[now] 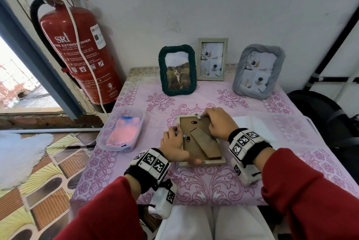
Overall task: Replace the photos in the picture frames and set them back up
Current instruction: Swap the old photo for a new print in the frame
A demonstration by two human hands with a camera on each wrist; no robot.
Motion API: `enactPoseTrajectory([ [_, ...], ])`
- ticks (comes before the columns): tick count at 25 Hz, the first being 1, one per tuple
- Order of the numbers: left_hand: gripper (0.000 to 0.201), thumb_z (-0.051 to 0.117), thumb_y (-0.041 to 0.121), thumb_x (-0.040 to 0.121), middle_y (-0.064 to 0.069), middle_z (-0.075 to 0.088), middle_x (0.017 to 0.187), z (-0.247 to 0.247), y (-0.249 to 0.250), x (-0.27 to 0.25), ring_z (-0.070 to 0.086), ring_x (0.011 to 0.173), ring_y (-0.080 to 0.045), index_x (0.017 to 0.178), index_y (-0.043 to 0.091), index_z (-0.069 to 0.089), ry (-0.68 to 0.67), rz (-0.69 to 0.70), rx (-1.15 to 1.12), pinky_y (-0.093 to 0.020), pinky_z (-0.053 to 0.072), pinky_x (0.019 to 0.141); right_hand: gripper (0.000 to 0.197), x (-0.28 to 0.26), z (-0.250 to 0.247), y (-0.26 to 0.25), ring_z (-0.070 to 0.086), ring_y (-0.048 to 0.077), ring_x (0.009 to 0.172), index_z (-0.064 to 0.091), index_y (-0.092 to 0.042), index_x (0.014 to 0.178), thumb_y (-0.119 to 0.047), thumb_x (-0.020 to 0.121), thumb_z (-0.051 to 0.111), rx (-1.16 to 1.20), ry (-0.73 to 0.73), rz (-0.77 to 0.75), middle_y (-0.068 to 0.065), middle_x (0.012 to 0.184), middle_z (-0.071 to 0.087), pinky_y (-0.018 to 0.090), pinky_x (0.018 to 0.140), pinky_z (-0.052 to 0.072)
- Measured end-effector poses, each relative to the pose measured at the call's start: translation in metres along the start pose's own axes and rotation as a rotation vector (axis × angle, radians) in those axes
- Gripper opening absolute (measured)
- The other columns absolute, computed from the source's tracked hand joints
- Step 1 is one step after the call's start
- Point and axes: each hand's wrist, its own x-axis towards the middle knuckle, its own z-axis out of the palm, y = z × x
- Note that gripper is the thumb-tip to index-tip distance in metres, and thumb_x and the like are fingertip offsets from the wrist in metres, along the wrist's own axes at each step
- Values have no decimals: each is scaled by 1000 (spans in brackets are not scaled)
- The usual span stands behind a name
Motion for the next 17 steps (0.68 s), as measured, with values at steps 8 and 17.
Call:
enactPoseTrajectory([
  [8, 129, 71, 64, 64, -5, 5, 150, 8, -3, 5, 9, 139, -27, 148, 12, -12, 57, -9, -12, -38, 12, 117, 44, -3, 1, 1, 40, 26, 118, 54, -14, 123, -1, 81, 47, -3, -8, 23, 12, 119, 49, 38, 94, 43],
  [17, 122, 62, 69, 68, -7, 8, 150, 12, -10, 7, 13, 138, -27, 149, 10, -8, 96, 44, 32, -39, 17, 114, 46, -6, 3, 1, 41, 26, 113, 57, -20, 121, 1, 82, 46, 40, 24, 11, 12, 113, 49, 35, 88, 41],
])
